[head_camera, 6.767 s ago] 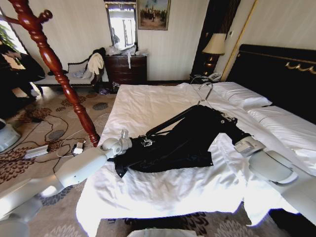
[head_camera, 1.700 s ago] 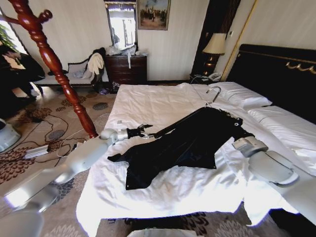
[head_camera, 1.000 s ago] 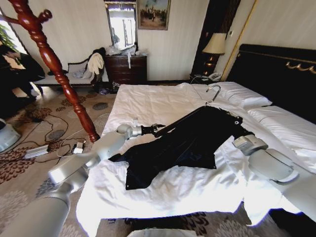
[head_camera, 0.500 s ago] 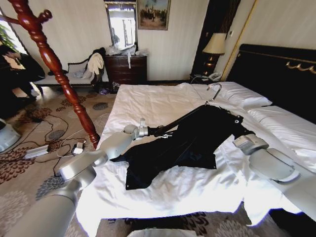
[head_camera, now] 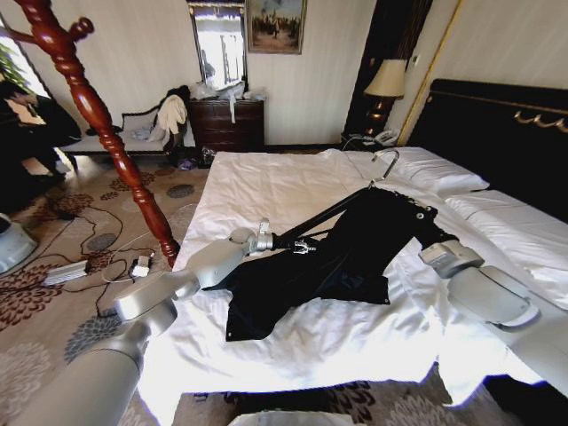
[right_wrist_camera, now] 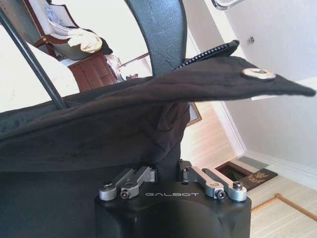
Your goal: Pick up the clothes from the bed and hang them on the clothes hanger.
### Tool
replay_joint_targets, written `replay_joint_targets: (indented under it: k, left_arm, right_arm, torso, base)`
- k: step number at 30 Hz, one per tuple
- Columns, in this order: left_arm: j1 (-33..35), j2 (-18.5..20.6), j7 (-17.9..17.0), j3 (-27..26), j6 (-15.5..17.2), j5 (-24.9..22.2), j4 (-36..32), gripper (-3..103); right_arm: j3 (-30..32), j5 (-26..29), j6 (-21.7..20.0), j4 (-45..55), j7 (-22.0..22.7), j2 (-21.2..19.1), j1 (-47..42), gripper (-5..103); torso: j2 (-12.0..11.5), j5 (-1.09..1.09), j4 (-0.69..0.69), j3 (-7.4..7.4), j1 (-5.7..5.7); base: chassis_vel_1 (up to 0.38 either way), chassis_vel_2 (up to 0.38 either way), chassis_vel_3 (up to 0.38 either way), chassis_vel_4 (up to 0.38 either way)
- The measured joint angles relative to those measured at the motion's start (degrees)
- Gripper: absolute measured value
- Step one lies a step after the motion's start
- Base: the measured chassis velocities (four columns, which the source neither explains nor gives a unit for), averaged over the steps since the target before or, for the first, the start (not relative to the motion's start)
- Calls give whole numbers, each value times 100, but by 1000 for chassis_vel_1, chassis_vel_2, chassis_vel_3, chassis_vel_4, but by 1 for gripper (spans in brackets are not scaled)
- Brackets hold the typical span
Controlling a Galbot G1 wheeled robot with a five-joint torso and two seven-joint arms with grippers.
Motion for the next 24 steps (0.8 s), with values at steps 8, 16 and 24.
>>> replay_joint_targets:
  k: [8,16,24]
  left_arm:
    - [75,11,-67,-6,-32,-164,-72,22]
    - [99,75,-143,24,-44,-253,-169,0]
    - [105,250,-324,-89,-59,-299,-411,0]
  right_arm:
    - [-7,4,7,-13,12,18,7,19]
    - [5,2,9,11,19,16,-11,19]
    - [15,1,9,29,25,27,-24,19]
  torso:
    - [0,0,0,0,0]
    - [0,-1,0,0,0]
    - [0,-1,-1,0,0]
  base:
    - [0,0,0,0]
    - [0,0,0,0]
    - [0,0,0,0]
